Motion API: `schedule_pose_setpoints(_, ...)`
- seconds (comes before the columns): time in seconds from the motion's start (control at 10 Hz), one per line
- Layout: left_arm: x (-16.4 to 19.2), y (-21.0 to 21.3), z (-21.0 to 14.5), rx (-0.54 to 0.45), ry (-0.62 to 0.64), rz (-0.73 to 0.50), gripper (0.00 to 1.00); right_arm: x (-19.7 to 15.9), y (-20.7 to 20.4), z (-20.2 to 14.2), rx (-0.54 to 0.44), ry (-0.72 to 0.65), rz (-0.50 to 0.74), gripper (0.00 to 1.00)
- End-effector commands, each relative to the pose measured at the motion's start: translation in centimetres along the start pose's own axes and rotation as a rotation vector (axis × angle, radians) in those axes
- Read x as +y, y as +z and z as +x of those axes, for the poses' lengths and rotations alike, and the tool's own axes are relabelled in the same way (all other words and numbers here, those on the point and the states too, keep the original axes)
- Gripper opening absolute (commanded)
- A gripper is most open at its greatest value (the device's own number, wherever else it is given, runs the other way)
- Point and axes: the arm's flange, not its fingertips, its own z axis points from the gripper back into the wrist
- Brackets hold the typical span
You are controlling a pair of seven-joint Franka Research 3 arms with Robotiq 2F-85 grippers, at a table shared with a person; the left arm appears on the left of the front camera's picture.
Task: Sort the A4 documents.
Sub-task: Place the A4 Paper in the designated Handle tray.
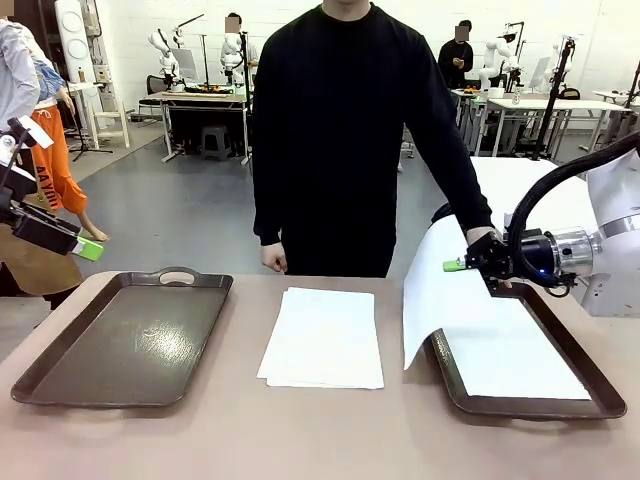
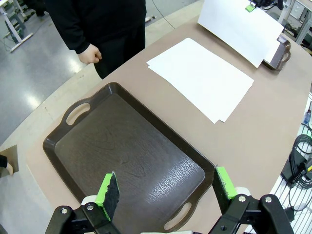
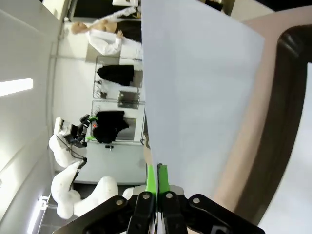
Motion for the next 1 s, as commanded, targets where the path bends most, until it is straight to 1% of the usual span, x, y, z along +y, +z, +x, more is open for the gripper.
schedule_pose_setpoints(0.0,0.2,-0.1,-0.1,-0.011,-0.014,-0.003,1.0,-1.3,2.8,1.7,0.053,-0.003,-0.027,0.01)
schedule_pose_setpoints(0.3,0.2,-0.1,-0.1,-0.011,-0.014,-0.003,1.0,-3.4,5.6,2.1,0.06,-0.003,-0.209,0.01)
schedule_pose_setpoints(0.5,0.2,-0.1,-0.1,-0.011,-0.014,-0.003,1.0,-4.9,6.8,2.0,0.102,-0.058,-0.324,0.01)
schedule_pose_setpoints(0.9,0.2,-0.1,-0.1,-0.011,-0.014,-0.003,1.0,-6.4,10.0,1.2,0.095,-0.118,-0.471,0.01)
